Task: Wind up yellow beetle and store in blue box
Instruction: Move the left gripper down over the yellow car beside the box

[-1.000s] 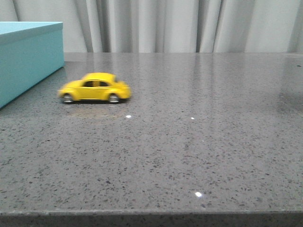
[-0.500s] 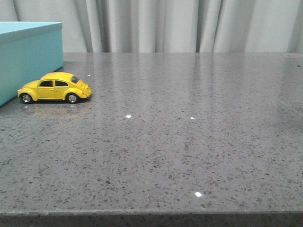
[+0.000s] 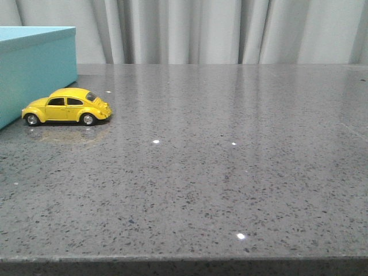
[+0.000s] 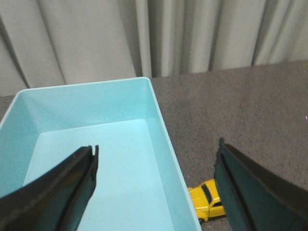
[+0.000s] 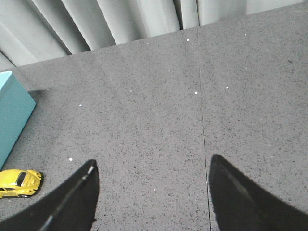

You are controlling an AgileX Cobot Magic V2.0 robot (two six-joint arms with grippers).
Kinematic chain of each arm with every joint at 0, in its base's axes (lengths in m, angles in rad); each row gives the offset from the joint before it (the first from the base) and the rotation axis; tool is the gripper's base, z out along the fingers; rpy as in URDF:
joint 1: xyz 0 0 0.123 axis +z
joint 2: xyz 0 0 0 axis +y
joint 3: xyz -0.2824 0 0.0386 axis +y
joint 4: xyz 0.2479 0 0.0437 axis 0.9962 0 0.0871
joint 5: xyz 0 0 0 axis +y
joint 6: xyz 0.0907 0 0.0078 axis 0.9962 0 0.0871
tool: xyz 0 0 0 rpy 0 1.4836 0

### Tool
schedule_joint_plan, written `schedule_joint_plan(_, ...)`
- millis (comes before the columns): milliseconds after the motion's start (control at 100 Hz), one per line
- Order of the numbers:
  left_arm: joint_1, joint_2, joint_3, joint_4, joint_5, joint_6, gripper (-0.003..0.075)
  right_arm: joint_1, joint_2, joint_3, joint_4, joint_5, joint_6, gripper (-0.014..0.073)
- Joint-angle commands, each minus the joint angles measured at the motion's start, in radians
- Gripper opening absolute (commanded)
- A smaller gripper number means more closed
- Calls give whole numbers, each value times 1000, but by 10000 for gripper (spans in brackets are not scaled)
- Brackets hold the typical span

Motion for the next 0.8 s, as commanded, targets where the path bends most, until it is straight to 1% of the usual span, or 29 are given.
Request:
schedule_joint_plan(0, -46, 85, -115, -11, 16, 114, 493, 0, -14, -24, -15, -83, -11, 490)
schedule_joint_plan(90, -90, 184, -212, -11, 115, 251, 493, 0, -15, -24, -15, -75, -12, 490)
schedule_joint_plan(340, -178, 481, -474, -11, 388, 495, 493, 0, -15, -24, -15, -78, -13, 490)
schedule_joint_plan(490, -197, 635, -597, -11, 482, 624, 493, 0, -15, -24, -15, -86, -13, 490)
schedule_joint_plan(580, -197, 716, -654, -12, 543, 647, 493, 0, -15, -24, -15, -89, -13, 490)
schedule_joint_plan(660, -197, 769, -676, -10, 573, 650, 493, 0, -15, -24, -15, -90, -13, 490)
schedule_joint_plan(790, -197, 824, -684, -10, 591, 734, 493, 0, -15, -24, -15, -93, -13, 490)
